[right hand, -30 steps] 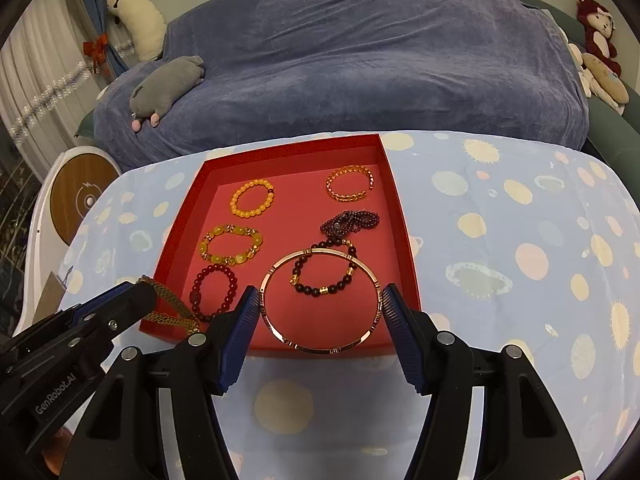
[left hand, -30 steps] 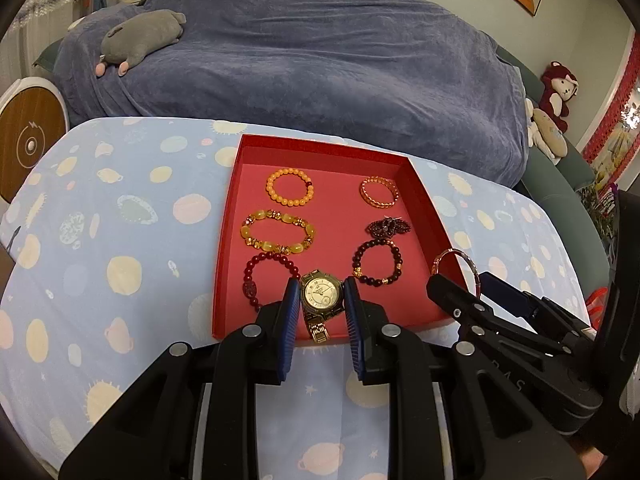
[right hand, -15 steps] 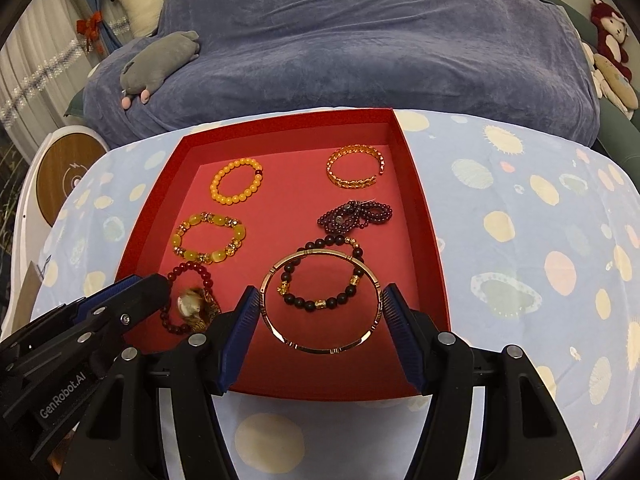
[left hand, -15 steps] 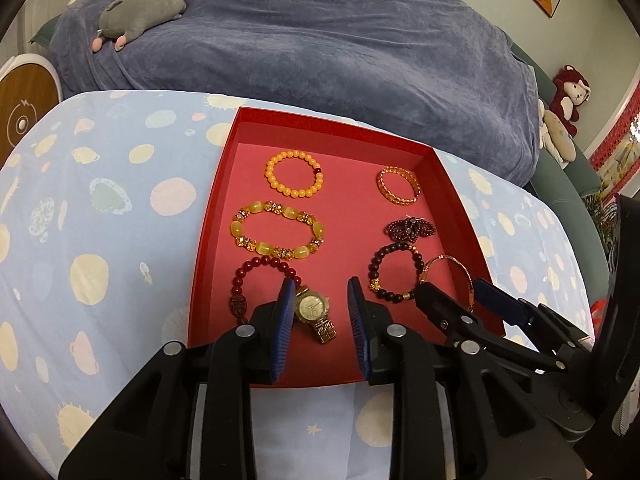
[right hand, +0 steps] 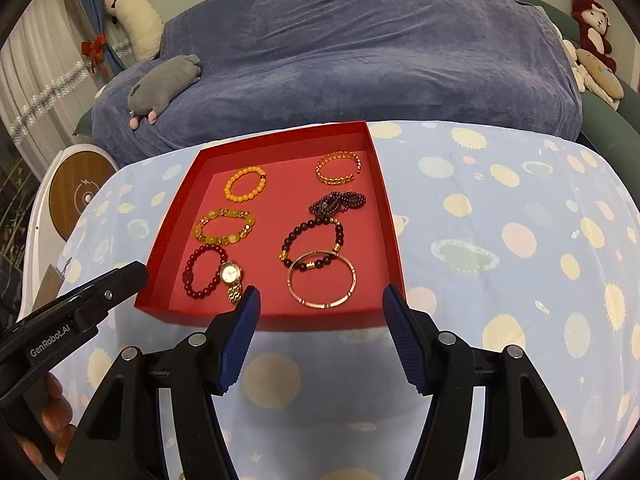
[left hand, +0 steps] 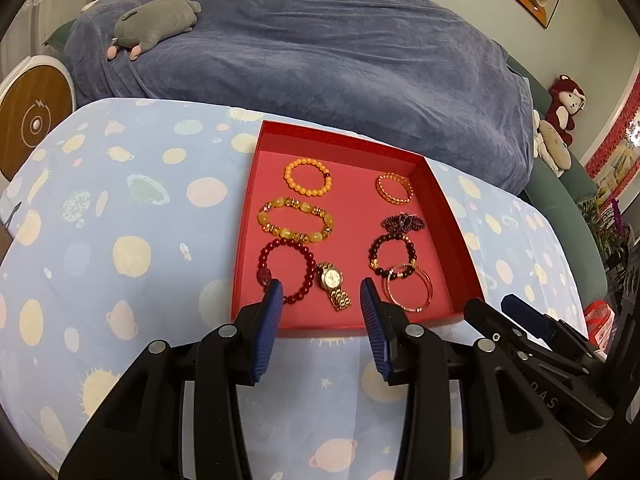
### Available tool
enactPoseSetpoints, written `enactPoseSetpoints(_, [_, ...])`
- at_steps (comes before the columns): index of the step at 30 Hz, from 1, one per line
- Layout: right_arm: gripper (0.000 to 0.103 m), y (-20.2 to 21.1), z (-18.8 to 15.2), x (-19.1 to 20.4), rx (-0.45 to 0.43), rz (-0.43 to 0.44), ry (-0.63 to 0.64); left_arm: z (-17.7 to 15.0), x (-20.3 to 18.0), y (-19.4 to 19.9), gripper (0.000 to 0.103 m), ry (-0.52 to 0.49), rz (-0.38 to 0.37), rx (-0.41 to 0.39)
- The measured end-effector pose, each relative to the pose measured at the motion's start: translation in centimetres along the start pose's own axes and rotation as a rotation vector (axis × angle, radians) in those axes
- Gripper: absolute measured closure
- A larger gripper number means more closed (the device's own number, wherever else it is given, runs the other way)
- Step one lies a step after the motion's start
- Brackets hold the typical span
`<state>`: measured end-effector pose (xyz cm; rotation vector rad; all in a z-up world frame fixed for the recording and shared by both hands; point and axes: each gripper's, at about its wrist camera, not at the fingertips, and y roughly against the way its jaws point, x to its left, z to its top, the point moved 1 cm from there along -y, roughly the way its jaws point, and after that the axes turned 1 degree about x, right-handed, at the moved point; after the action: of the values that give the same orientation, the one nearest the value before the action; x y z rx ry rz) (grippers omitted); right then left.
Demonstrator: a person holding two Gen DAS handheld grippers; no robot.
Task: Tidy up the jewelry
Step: 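Move both open tools back toward the two gold hoop earrings, then grasp one gold hoop earring with the left tool while the right tool grasps the other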
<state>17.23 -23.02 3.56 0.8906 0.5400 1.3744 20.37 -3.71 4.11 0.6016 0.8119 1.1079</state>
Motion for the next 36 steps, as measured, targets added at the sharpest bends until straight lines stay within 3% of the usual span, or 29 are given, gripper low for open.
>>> enactPoseSetpoints(7, [0.044, 2.9, -5.4, 0.4, 0.027, 0.002, 0.024, -4.6, 1.4, 2.4, 0.065, 0.012, 0.025, 0.031])
enactPoseSetpoints(16, [0.065, 3.8, -12.9, 1.7, 0.135, 0.019, 0.061, -11.4, 2.3, 3.7, 0.065, 0.004, 0.066, 0.106])
enactPoseSetpoints(19, [0.066, 3.5, -14.6, 2.1, 0.166, 0.020, 0.068, -12.9, 2.0, 3.8, 0.065, -0.028, 0.074, 0.122])
enactPoseSetpoints(26, [0.067, 2.6, -16.2, 2.2, 0.200, 0.009, 0.078, -14.8, 1.2, 3.5, 0.065, -0.059, 0.063, 0.151])
enactPoseSetpoints(36, [0.078, 1.9, -16.5, 2.6, 0.196, -0.009, 0.108, -16.2, 1.4, 2.6, 0.065, -0.061, 0.066, 0.182])
